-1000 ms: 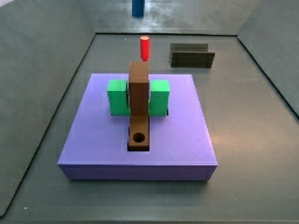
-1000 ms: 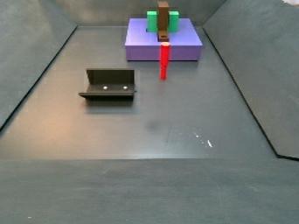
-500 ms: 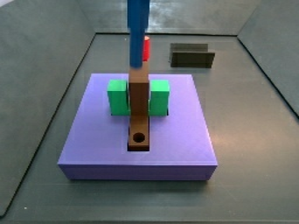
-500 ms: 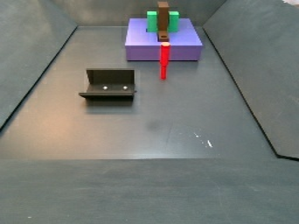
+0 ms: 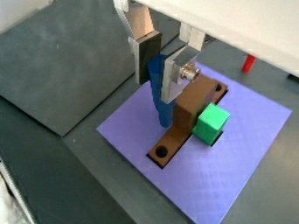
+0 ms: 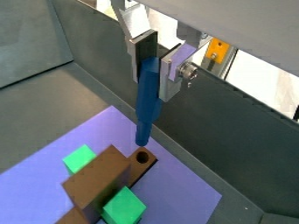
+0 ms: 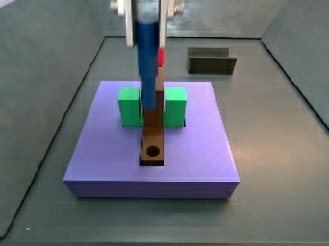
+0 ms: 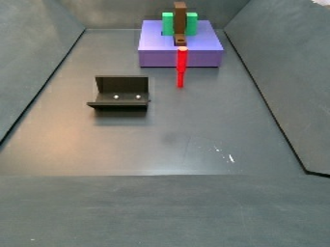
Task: Pick up the blue object. Move up. Place the blue object on the fixture. Regrasp the blue object. Move to above the board. Insert the blue object.
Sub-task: Insert the blue object.
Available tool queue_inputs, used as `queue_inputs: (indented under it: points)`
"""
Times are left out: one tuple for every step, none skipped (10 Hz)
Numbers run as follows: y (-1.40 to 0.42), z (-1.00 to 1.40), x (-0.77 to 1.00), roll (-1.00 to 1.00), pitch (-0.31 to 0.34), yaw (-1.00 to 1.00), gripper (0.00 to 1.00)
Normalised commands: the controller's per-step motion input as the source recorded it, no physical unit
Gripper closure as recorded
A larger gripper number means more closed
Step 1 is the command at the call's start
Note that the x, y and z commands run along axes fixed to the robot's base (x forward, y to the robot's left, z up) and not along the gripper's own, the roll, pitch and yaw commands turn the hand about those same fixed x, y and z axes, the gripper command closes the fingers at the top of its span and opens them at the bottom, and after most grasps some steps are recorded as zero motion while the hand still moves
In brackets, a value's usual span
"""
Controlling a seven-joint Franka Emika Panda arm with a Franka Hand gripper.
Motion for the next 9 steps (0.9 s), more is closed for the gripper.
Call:
queue_inputs:
  points:
    - [-0.24, -0.73, 0.0, -0.13, -0.054, 0.0, 1.0]
    - [-0.17, -0.68, -0.02, -0.19, -0.064, 0.0, 1.0]
    - [-0.17, -0.69, -0.03, -0.03, -0.166, 0.08, 1.0]
    - [-0.11, -0.52, 0.02, 0.0, -0.09, 0.09, 1.0]
    - [-0.06, -0.21, 0.06, 0.09, 0.0, 0.21, 1.0]
    - [0.0, 0.0, 0.0, 0.17, 0.0, 0.23, 1.0]
    - [-0.04, 0.0, 0.0, 0.2, 0.01, 0.18, 1.0]
    - [-0.03, 0.0, 0.08, 0.23, 0.026, 0.12, 1.0]
    - [-0.03, 0.0, 0.1, 0.26, 0.027, 0.14, 1.0]
